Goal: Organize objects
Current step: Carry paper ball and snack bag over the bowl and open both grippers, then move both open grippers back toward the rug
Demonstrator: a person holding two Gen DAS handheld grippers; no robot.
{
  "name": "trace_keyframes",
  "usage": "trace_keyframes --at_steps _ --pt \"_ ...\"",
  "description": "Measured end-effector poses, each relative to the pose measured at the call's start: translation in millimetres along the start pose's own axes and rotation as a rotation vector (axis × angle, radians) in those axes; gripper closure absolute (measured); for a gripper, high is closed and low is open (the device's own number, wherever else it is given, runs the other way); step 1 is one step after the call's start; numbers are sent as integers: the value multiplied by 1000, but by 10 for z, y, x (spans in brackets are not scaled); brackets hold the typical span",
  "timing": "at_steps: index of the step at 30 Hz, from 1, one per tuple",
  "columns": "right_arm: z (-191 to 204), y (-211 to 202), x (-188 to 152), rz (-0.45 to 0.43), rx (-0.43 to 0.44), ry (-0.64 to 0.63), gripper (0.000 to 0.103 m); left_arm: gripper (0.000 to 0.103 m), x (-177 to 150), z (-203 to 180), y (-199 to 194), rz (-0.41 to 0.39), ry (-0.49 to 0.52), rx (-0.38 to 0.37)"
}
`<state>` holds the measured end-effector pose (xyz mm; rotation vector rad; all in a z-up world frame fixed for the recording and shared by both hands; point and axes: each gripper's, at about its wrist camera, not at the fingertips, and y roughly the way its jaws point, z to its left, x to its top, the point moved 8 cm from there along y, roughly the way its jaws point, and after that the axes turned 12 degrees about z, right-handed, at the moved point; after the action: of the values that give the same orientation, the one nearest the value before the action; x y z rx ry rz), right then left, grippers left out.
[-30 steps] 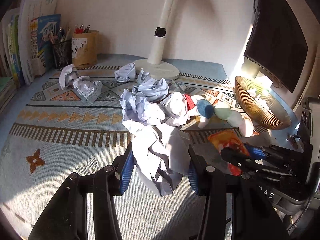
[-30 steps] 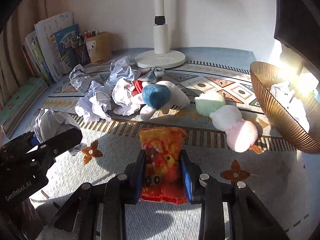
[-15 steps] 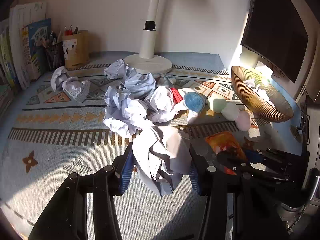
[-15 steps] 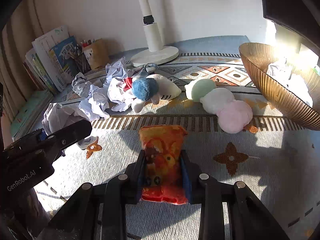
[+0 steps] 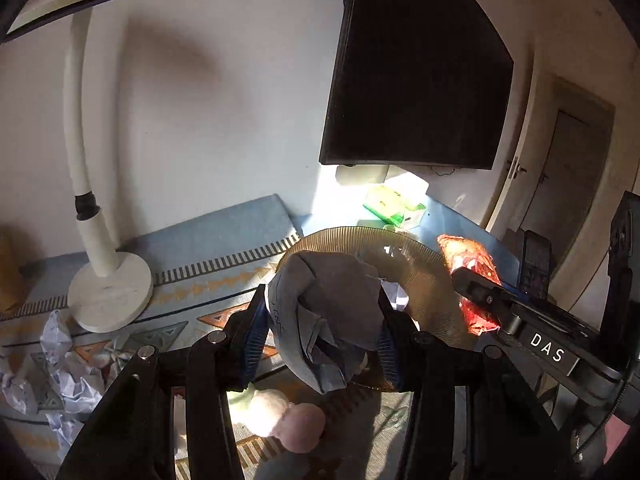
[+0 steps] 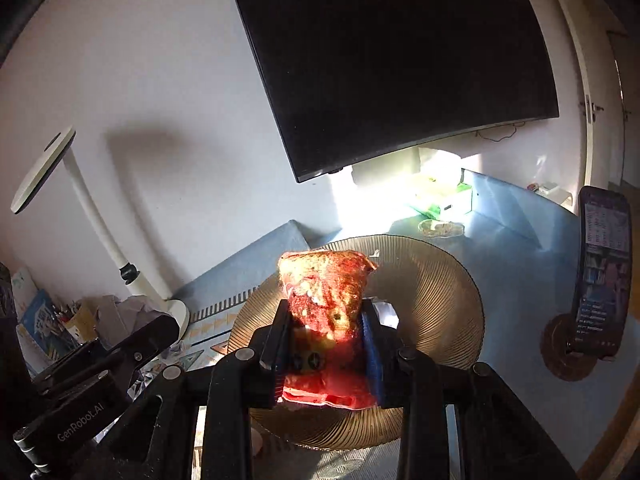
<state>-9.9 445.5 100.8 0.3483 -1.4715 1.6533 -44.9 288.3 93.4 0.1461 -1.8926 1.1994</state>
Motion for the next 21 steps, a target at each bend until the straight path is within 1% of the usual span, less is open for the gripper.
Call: trace_keyframes --at_steps 1,2,3,4,5,7,9,11,12,13,15,17,18,19,21 --pt "-44 54 25 5 -2 4 70 55 33 -4 107 7 -10 5" --pt "-59 123 36 19 -5 -1 67 45 58 -6 217 15 -23 2" --pt "-89 191 37 44 -13 -8 56 37 67 8 312 27 -37 -1" --pt "-127 223 25 60 -23 -7 48 19 69 33 380 38 -53 4" --pt "-149 246 3 71 -30 -6 48 11 60 56 416 40 -67 6" --pt "-133 234 -47 78 -12 -9 48 11 12 71 425 48 -73 7" --pt "-43 181 -108 75 9 -27 48 11 -45 107 337 45 -59 18" --pt "101 145 -173 74 41 -55 46 11 -115 161 151 23 -50 64" --pt "203 103 -221 75 67 -69 44 11 -144 202 31 5 -48 89" --pt "316 58 -276 74 97 -86 41 11 -183 240 -110 -22 -48 107" --pt "562 -35 -411 67 150 -129 39 10 -302 327 -421 -73 -56 155" --pt "817 -84 -640 70 198 -169 37 5 -463 461 -704 -120 -91 219" --pt "927 -69 -796 87 222 -177 29 4 -567 556 -830 -139 -115 253" --pt "1008 -27 -959 110 237 -183 26 3 -684 662 -937 -151 -144 288" --pt "1176 101 -1285 164 251 -223 25 3 -938 914 -1078 -157 -212 363"
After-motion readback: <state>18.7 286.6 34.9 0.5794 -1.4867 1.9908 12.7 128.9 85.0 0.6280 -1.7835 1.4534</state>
